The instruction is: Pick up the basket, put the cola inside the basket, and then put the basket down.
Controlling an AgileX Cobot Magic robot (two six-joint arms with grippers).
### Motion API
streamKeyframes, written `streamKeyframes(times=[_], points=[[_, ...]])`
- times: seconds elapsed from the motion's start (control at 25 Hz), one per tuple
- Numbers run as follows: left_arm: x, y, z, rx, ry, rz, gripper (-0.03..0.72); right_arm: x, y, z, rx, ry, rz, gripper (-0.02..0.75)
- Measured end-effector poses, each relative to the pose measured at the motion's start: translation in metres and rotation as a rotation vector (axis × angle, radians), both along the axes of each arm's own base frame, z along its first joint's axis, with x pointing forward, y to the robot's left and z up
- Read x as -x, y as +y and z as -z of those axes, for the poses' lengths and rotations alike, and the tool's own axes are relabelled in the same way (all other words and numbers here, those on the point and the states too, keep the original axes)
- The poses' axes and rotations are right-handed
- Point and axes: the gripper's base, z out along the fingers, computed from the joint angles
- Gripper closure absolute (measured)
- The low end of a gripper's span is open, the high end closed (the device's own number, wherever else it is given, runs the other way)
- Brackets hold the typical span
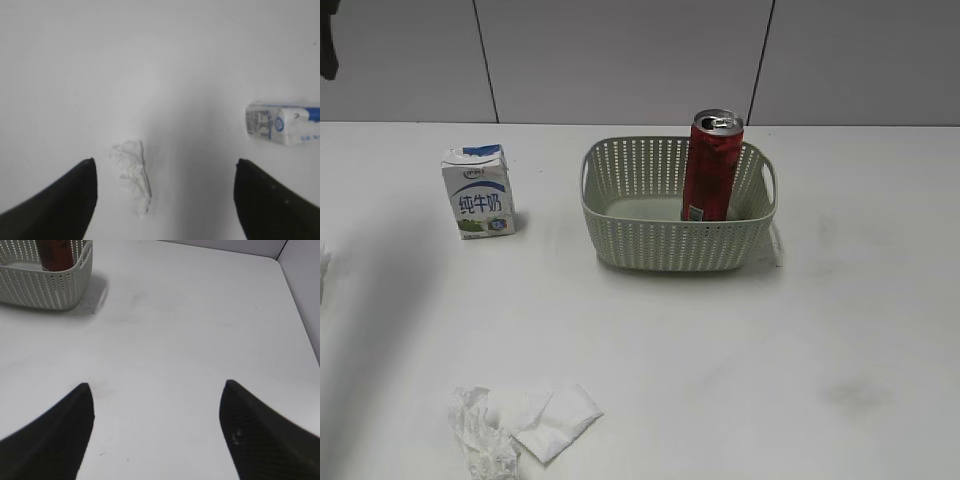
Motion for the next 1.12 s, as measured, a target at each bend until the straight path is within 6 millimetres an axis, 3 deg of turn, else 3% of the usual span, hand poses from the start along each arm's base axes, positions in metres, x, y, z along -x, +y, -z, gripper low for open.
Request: streamKeyframes(times=[0.12, 0.32, 0.56, 1.12], points=[[0.024, 0.007, -0.005, -0.009, 0.012, 0.005, 0.055, 0.0, 0.0, 0.0, 0.0, 0.0, 0.0, 0.146], [0.076, 0.01, 0.003, -0.013, 0.066, 0.013, 0.087, 0.0, 0.0, 0.0, 0.0, 0.001, 0.0, 0.146], [0.141, 0.015, 0.013, -0.014, 0.012, 0.018, 0.099, 0.0, 0.0, 0.0, -0.002, 0.001, 0.001, 0.148], [0.262, 0.023, 0.062, -0.009, -0.09, 0.022, 0.085, 0.0, 0.0, 0.001, -0.001, 0.002, 0.002, 0.146]])
